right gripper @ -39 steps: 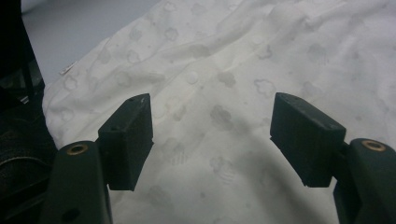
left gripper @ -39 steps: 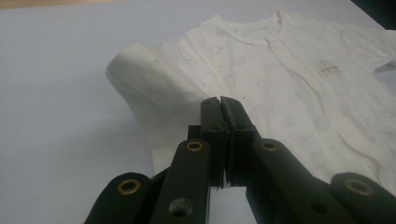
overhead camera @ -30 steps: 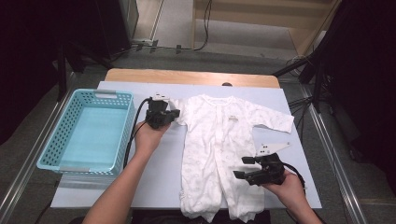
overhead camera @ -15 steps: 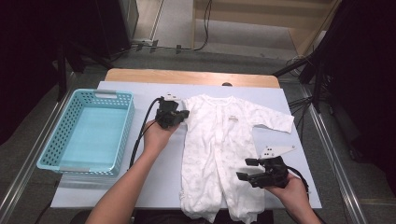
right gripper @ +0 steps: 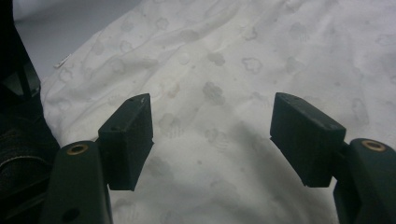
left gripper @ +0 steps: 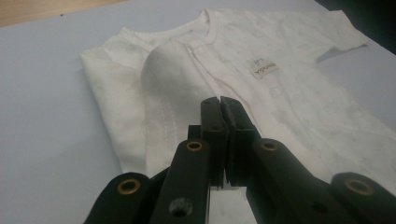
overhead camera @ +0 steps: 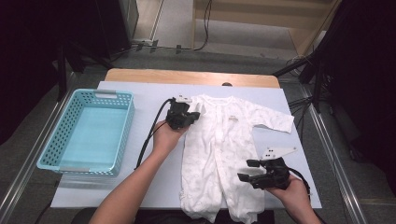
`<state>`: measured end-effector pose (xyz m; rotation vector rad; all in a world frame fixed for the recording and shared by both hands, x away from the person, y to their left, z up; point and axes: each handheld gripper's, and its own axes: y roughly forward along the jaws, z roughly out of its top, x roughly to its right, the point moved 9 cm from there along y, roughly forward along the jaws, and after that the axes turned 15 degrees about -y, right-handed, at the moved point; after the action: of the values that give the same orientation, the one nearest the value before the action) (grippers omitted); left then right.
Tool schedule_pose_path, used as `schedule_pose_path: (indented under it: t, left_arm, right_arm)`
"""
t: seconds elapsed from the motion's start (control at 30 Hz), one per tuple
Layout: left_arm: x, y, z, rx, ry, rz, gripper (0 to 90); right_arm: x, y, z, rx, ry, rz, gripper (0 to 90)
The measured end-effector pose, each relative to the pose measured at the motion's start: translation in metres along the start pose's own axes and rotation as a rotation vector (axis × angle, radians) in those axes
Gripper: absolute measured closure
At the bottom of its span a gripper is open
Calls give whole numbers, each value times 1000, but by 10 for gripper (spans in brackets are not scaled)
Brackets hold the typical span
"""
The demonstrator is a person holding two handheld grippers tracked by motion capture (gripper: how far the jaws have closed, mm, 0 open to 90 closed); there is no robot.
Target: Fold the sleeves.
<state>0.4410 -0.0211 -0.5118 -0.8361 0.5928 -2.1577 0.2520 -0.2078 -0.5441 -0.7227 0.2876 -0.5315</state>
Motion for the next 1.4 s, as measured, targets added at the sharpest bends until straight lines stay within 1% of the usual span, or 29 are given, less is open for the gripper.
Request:
schedule_pose_path:
  t: [0.07,0.17,0.23,0.3,0.43,0.47,0.5,0.57,0.63,0.67,0.77,0.93,1.03,1.13,1.2,1.3,1.4]
  left_arm:
    - [3,1,3,4,-10,-12,885]
    - [8,4,5,1,-8,-17,885]
    - [12,7,8,0,3,-12,885]
    - [17,10,9,-3,16,-15,885]
    - [23,20,7,-23,22,-19,884]
    - [24,23,6,-26,20,-26,883]
    - [26,24,5,-30,19,-38,874]
    - [31,28,1,-51,1,-77,803]
    - [32,28,-1,-73,16,-82,761]
    - [31,28,-2,-77,13,-84,729]
    - [27,28,-3,-95,2,-80,674]
    - [13,27,0,-99,-18,-63,606]
    - [6,28,-1,-113,-25,-47,599]
    - [-2,31,-3,-131,-23,-26,587]
    - [-7,35,-5,-139,-30,-14,562]
    - [-14,41,-9,-157,-42,1,558]
    - [-20,47,-15,-184,-43,21,544]
  right_arm:
    - [-1,0,0,-4,-3,2,284]
    - [-2,0,0,-5,-4,3,284]
    - [-1,1,0,-2,-7,4,284]
    - [-1,1,0,-2,-6,4,284]
    - [-1,1,1,-1,-12,6,284]
    - [-1,1,1,-2,-11,6,284]
    - [-1,1,1,-1,-12,6,284]
    - [-1,1,1,-1,-12,6,284]
    - [-1,1,0,-1,-10,6,284]
    - [-1,1,0,0,-10,7,284]
    - [-1,1,0,0,-9,8,284]
    - [-2,1,0,-2,-11,7,284]
    - [-1,1,0,0,-12,8,284]
    - [-1,1,0,-1,-12,8,284]
    - [-2,1,0,-1,-13,9,284]
    - [-2,1,0,-4,-15,9,284]
    - [-2,1,0,-5,-15,11,284]
